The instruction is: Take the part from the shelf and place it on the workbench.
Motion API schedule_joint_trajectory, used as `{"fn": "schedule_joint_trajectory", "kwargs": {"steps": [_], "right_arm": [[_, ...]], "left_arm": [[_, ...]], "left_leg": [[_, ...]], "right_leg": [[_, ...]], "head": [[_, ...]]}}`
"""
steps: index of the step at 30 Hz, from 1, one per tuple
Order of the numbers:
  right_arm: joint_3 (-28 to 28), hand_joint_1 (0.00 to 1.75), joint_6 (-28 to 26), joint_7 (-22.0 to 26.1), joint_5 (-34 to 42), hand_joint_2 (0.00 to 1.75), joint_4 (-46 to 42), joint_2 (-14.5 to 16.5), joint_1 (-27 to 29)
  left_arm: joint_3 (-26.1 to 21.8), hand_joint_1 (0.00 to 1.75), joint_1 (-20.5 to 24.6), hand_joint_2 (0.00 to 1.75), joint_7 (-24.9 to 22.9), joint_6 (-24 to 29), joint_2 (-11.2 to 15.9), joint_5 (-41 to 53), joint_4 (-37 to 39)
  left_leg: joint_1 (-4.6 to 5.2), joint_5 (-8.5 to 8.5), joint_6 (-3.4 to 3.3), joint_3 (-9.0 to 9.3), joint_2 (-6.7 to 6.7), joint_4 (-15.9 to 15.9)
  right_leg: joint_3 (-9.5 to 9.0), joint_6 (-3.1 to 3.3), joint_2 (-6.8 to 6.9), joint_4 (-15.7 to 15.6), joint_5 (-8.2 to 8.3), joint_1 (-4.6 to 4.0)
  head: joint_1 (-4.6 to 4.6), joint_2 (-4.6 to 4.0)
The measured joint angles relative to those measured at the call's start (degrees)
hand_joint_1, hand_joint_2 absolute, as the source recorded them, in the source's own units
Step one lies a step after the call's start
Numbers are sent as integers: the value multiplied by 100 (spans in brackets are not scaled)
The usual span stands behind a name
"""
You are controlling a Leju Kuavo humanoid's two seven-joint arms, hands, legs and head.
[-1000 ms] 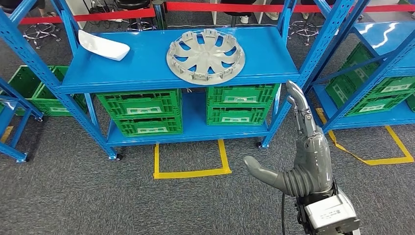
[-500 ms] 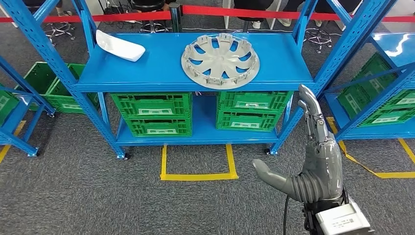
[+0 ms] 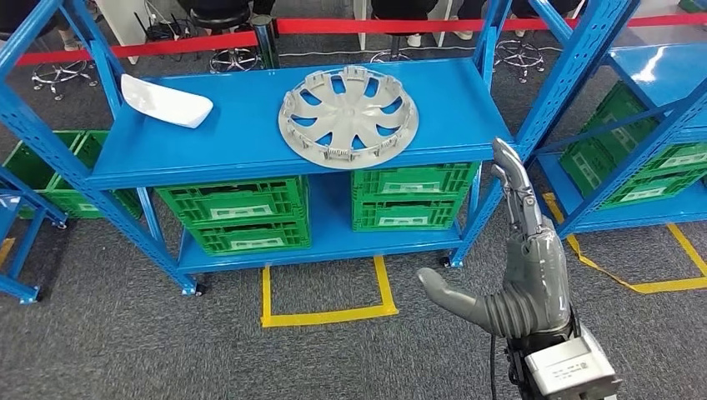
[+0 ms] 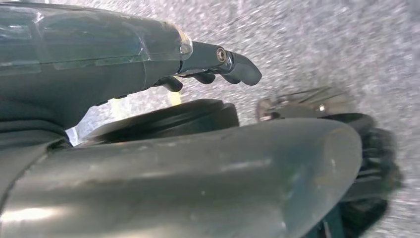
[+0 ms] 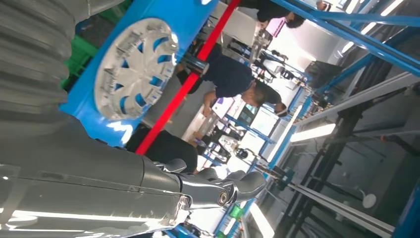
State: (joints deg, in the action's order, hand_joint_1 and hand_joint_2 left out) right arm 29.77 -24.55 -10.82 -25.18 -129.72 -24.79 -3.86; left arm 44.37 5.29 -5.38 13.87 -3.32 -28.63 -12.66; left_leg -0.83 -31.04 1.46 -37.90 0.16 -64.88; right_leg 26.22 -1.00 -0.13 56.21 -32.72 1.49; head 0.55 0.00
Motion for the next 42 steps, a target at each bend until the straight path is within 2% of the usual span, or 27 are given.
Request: {"fn": "schedule_joint_trajectory", "kwargs": {"steps": [2,5,6,8,9,10,11,12,13,14,15,17,18,19,20,22,23,26,27,28,29,31,32,33,34,36,42], "right_arm": [[1,0,4,0,2,175,2,1,-3],[-2,0,6,0,1,175,-3,-2,-9],[-3,0,4,0,-1,175,-6,-3,-11],[-4,0,3,0,-1,175,-8,-6,-15],[-4,0,2,0,-1,175,-8,-6,-15],[-3,0,2,0,0,175,-6,-6,-13],[-2,0,2,0,0,175,-4,-6,-11],[-2,0,2,0,0,175,-2,-6,-9],[-2,0,2,0,0,175,-1,-6,-8],[-2,0,2,0,0,175,-1,-7,-7],[-3,0,2,0,0,175,-1,-8,-7],[-4,0,3,0,1,175,1,-16,2],[-5,0,5,1,1,175,-4,-27,2],[-5,0,7,1,1,175,-9,-35,3],[-4,0,9,2,2,175,-19,-41,-2],[-3,0,9,2,1,175,-36,-43,-5],[-2,0,10,2,1,175,-41,-42,-7],[1,0,11,2,1,175,-40,-31,-10],[2,0,11,2,1,175,-38,-28,-8],[2,0,11,2,3,175,-36,-26,-6],[2,0,11,2,5,175,-34,-25,-4],[2,0,9,-3,6,175,-32,-23,0],[2,0,4,-18,3,175,-32,-22,-3],[-1,0,-8,-39,-8,175,-32,-20,-5],[-4,0,-26,-74,-26,175,-32,-21,-5],[-11,0,-71,-146,-68,175,-33,-24,-2],[-25,0,-142,-223,-84,175,-31,-27,5]], "left_arm": [[0,0,-2,0,-6,-8,1,0,-1],[1,0,-14,0,-9,-12,-3,0,0],[1,0,-12,0,-9,-12,-4,1,0],[1,0,-1,0,-7,-12,-6,2,0],[1,0,3,0,-7,-12,-7,2,0],[2,0,1,0,-7,-12,-8,2,1],[1,0,-2,0,-7,-12,-9,2,1],[2,0,-5,0,-8,-12,-8,2,2],[2,0,-5,0,-8,-12,-8,2,2],[2,0,-4,0,-8,-12,-9,2,2],[2,0,-2,0,-7,-12,-13,2,2],[3,0,9,0,-7,-12,-34,2,2],[3,0,15,0,-8,-12,-47,2,1],[4,0,22,0,-10,-13,-57,2,0],[4,0,26,0,-10,-14,-62,2,-2],[4,0,34,0,-12,-14,-64,2,-2],[4,0,40,0,-11,-13,-61,2,-2],[4,0,52,0,-12,-12,-45,1,-1],[4,0,46,0,-14,-12,-42,1,0],[4,0,36,0,-16,-12,-38,0,1],[4,0,29,0,-18,-12,-34,0,2],[5,0,25,0,-16,-12,-30,-2,4],[5,0,27,0,-10,-11,-33,-8,4],[5,0,27,0,-2,-9,-33,-14,4],[6,0,23,0,9,-6,-37,-24,4],[6,0,11,0,24,-1,-42,-45,5],[7,0,28,0,42,1,-58,-67,2]], "left_leg": [[7,235,-61,75,43,344],[24,179,-212,155,62,336],[20,150,-244,203,57,351],[21,89,-295,327,53,396],[30,46,-316,393,54,415],[45,-4,-332,463,54,432],[65,-58,-345,536,51,444],[88,-117,-355,620,46,453],[115,-180,-363,713,37,463],[146,-243,-369,814,29,474],[173,-308,-376,902,25,494],[202,-405,-371,1024,9,538],[193,-432,-357,1053,-1,567],[183,-434,-334,1085,-16,584],[169,-412,-305,1102,-27,596],[171,-377,-244,1084,-40,435],[170,-396,-209,976,-46,224],[114,-746,-99,334,-51,-669],[83,-831,-56,152,-46,-820],[50,-793,-13,56,-39,-799],[17,-637,30,43,-32,-630],[-50,-67,148,181,-6,-7],[-68,126,216,234,8,220],[-70,239,170,259,21,355],[-54,216,102,246,32,346],[-31,186,-99,237,37,351],[-17,140,-146,239,11,354]], "right_leg": [[-106,-87,-12,18,-133,0],[-153,-190,-14,82,-202,5],[-88,-213,-10,247,-169,11],[282,-249,-2,877,-181,8],[550,-260,0,1267,-285,1],[815,-255,1,1594,-464,-10],[1043,-236,1,1809,-637,-25],[1207,-197,0,1878,-743,-48],[1294,-138,-1,1786,-719,-80],[1310,-60,-5,1548,-531,-125],[1287,46,-10,1206,-180,-188],[1260,261,-82,689,460,-300],[1247,338,-110,536,650,-337],[1230,381,-135,470,687,-354],[1166,404,-127,379,698,-357],[971,376,-93,168,700,-321],[859,358,-76,76,693,-286],[641,295,-47,-40,599,-195],[589,265,-46,-34,548,-166],[532,231,-47,-20,496,-135],[469,198,-51,0,440,-103],[360,112,-59,77,298,-34],[340,60,-69,139,220,-19],[344,21,-80,194,164,-13],[364,1,-91,224,136,-25],[383,4,-96,227,138,-38],[321,23,-77,111,142,-36]], "head": [[48,0],[28,0],[-2,0],[-77,0],[-121,0],[-156,0],[-186,0],[-220,0],[-253,0],[-286,0],[-314,0],[-275,0],[-257,0],[-244,0],[-270,0],[-316,0],[-307,0],[-226,0],[-205,0],[-187,0],[-161,0],[-108,0],[-66,0],[-41,0],[-46,0],[-97,0],[-219,0]]}}
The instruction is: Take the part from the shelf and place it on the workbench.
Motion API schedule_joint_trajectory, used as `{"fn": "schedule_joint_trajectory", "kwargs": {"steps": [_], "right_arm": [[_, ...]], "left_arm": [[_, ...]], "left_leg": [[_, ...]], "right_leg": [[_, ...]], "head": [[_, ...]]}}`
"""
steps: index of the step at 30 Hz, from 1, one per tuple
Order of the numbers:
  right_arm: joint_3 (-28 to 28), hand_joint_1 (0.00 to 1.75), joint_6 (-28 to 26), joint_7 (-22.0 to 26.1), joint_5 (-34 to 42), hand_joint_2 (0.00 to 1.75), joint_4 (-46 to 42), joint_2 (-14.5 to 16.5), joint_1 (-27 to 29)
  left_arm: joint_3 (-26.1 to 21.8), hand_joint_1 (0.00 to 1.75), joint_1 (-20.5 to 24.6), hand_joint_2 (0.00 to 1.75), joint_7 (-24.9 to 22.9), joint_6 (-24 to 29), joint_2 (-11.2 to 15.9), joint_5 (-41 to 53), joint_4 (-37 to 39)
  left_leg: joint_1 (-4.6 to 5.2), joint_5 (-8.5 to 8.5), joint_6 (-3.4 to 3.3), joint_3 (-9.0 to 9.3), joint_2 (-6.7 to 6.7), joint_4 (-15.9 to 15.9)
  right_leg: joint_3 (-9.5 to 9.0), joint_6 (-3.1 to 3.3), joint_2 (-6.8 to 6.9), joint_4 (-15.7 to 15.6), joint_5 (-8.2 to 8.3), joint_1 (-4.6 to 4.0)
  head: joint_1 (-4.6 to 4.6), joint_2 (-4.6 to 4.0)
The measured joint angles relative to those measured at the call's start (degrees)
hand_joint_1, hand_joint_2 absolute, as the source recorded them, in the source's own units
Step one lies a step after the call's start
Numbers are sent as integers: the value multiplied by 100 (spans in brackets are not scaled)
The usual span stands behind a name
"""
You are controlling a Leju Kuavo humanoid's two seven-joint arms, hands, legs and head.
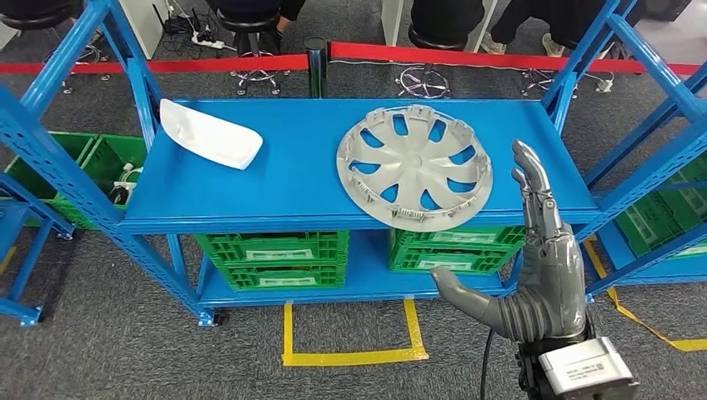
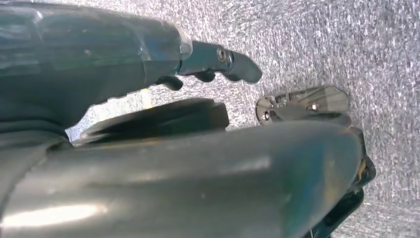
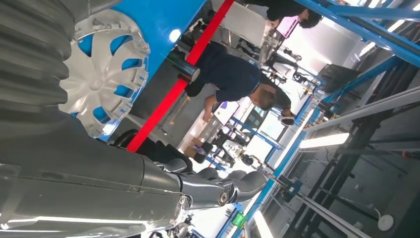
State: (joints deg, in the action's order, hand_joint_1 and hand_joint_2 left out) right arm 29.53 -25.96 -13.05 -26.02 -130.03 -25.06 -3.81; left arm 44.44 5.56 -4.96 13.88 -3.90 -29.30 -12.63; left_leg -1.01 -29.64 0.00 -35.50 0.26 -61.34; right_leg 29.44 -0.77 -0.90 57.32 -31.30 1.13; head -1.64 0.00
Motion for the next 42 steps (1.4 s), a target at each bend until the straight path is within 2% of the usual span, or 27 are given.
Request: {"fn": "schedule_joint_trajectory", "kwargs": {"steps": [7,12,17,20,22,25,28,32,42], "right_arm": [[-74,0,-18,7,86,175,-2,-2,3],[-78,0,-19,7,97,175,0,-1,4],[-85,0,-29,-21,55,175,0,-3,5],[-89,0,-31,-47,8,175,0,-3,5],[-101,0,-15,-168,-148,175,2,-7,4],[-191,0,110,-690,-611,175,43,-70,-1],[-421,0,428,-1295,-843,175,186,-275,-48],[-810,0,1151,-1889,-995,175,482,-721,-207],[-1463,0,2717,-2496,-1505,175,844,-1724,-767]], "left_arm": [[1,0,1,0,0,3,1,-8,0],[25,0,1,0,1,4,3,-17,0],[31,0,0,0,0,4,3,-21,0],[33,0,0,0,-1,4,3,-21,0],[36,0,1,0,-2,4,3,-21,0],[68,0,1,0,-1,-4,2,-15,0],[119,0,2,0,1,-16,1,21,0],[165,0,2,0,16,-30,2,93,0],[356,0,11,0,-231,-207,60,322,2]], "left_leg": [[12,-11,-22,10,-40,0],[15,-10,-28,13,-45,-3],[13,-9,-27,39,-47,10],[12,-9,-27,61,-46,27],[12,-9,-26,69,-46,35],[12,-8,-26,76,-46,43],[12,-8,-25,77,-46,45],[14,-8,-25,76,-45,45],[15,-8,-25,78,-42,45]], "right_leg": [[-26,-14,39,-42,0,3],[-29,-154,46,-49,-3,13],[-45,-199,48,-48,-9,12],[-60,-203,47,-48,-13,12],[-64,-203,47,-48,-16,12],[-67,-197,48,-47,-21,12],[-70,-196,48,-47,-22,12],[-72,-196,50,-48,-21,13],[-72,-196,53,-48,-21,13]], "head": [[-92,0],[-98,0],[-88,0],[-83,0],[-81,0],[-76,0],[-76,0],[-81,0],[-82,0]]}}
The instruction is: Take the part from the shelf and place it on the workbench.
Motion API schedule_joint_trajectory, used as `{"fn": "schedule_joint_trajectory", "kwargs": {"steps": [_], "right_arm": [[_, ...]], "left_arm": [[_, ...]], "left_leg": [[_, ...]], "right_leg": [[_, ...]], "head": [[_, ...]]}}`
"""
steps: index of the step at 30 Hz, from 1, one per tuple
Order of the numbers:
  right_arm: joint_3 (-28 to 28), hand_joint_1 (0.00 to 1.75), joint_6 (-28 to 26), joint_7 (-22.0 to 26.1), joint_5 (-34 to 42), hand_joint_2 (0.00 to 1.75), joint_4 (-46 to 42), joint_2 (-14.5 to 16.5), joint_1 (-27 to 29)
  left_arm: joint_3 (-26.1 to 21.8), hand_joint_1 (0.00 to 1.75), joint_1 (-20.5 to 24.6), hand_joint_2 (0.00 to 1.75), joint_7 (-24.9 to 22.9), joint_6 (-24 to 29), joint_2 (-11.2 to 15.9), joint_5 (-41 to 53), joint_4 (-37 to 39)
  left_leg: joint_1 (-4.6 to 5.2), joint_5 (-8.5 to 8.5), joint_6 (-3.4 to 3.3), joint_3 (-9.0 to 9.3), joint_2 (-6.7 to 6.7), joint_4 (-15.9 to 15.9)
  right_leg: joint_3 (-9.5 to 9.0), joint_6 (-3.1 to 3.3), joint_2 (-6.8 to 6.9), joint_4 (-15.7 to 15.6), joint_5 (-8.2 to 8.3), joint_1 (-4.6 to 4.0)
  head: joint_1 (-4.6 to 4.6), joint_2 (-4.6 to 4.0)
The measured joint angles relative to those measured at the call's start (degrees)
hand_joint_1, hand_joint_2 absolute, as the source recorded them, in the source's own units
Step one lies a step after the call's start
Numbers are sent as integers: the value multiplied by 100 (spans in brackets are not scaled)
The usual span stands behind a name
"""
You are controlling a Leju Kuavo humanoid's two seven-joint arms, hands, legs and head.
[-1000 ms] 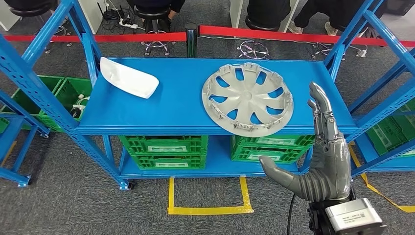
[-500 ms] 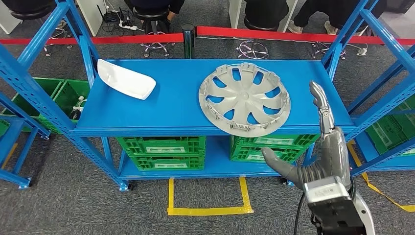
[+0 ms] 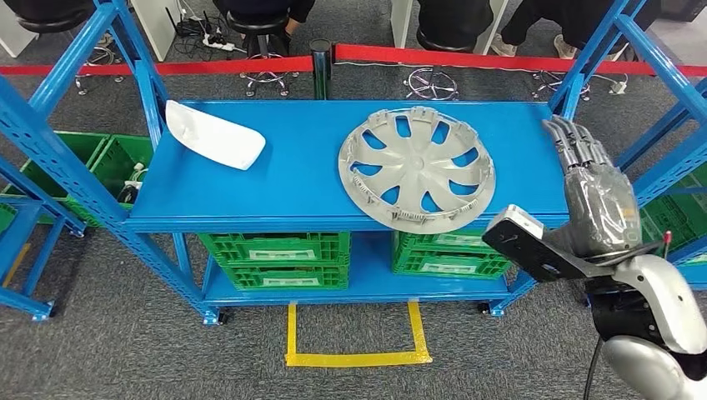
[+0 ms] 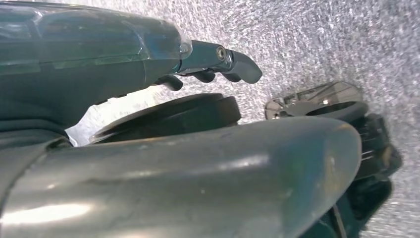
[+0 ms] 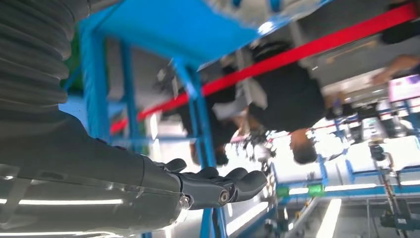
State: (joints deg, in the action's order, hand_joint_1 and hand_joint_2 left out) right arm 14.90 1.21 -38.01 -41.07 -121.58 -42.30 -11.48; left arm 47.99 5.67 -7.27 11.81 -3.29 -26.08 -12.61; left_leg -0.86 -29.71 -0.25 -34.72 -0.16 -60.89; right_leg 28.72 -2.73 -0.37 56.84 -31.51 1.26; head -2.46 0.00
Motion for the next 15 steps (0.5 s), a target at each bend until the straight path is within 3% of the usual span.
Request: {"fn": "schedule_joint_trajectory", "kwargs": {"steps": [7,15], "right_arm": [[-176,0,388,-57,-174,175,125,-428,-307],[18,0,918,237,-108,175,340,-528,-1208]], "left_arm": [[143,0,3,0,-103,-26,51,43,0],[209,0,27,0,-17,22,125,-2,-2]], "left_leg": [[-1,0,0,0,13,4],[0,-1,-1,3,102,8]], "right_leg": [[-1,-1,0,1,-1,-1],[2,-1,-27,5,1,-2]], "head": [[3,0],[3,0]]}}
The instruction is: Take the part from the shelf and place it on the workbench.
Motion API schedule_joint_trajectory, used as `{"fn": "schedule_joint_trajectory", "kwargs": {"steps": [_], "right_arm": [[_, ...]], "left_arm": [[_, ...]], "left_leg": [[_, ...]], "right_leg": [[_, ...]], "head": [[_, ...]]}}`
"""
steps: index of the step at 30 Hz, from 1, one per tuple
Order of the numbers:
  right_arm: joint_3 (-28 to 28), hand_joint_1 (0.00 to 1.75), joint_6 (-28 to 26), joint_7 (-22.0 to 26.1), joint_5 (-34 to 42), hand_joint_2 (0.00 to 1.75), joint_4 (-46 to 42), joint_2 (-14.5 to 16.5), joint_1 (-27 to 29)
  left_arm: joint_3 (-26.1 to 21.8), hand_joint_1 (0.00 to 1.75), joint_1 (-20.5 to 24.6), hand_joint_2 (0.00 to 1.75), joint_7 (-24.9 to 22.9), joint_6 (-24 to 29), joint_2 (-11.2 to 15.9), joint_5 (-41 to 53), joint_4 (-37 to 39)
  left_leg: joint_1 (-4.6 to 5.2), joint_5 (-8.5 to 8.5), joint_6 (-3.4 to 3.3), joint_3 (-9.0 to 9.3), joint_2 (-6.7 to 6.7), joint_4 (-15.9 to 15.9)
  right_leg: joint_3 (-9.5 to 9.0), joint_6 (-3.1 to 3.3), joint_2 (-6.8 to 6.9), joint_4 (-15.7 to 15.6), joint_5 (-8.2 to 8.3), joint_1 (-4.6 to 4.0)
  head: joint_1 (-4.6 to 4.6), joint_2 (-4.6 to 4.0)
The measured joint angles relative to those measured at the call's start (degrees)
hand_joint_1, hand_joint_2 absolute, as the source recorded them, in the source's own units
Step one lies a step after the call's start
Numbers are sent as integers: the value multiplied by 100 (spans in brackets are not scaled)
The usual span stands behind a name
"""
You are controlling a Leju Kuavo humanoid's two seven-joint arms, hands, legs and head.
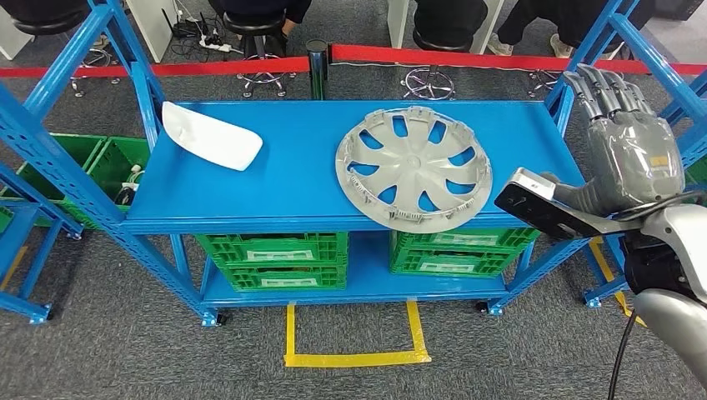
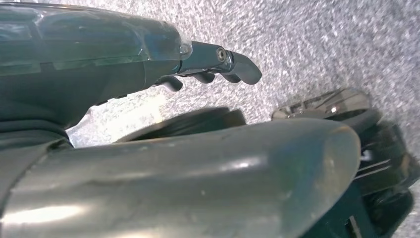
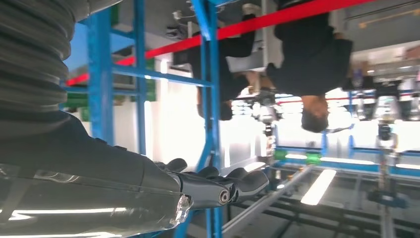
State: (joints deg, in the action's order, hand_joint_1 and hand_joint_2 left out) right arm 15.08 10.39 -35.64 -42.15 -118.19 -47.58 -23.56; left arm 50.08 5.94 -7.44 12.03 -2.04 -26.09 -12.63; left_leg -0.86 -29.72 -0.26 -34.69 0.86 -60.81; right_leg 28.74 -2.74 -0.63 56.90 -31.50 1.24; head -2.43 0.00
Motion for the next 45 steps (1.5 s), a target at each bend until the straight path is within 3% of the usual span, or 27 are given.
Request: {"fn": "schedule_joint_trajectory", "kwargs": {"steps": [10,21,27,35,45], "right_arm": [[986,0,424,588,342,175,544,298,-914],[1903,0,410,584,419,175,1177,687,-1491],[2138,0,971,-108,619,175,1740,414,-1623],[2460,0,1490,-197,556,175,2444,-27,-1212],[2896,0,1636,72,678,175,2616,135,-1136]], "left_arm": [[40,0,97,0,282,89,108,-49,-5],[50,0,117,0,102,165,380,-241,-5],[114,0,138,0,70,157,486,-44,-5],[284,0,217,0,-99,15,489,81,-7],[288,0,106,0,-25,-164,156,-110,-7]], "left_leg": [[-1,-6,0,2,113,10],[-2,-7,2,26,121,19],[-2,-4,5,29,-3,18],[-1,4,7,18,-105,16],[-1,4,7,12,-47,19]], "right_leg": [[9,-1,-71,3,12,-7],[16,0,-96,4,16,-7],[5,2,-40,-1,13,-4],[-18,-1,28,-14,7,-1],[-14,-5,26,-13,4,-2]], "head": [[-3,0],[2,0],[13,0],[3,0],[8,0]]}}
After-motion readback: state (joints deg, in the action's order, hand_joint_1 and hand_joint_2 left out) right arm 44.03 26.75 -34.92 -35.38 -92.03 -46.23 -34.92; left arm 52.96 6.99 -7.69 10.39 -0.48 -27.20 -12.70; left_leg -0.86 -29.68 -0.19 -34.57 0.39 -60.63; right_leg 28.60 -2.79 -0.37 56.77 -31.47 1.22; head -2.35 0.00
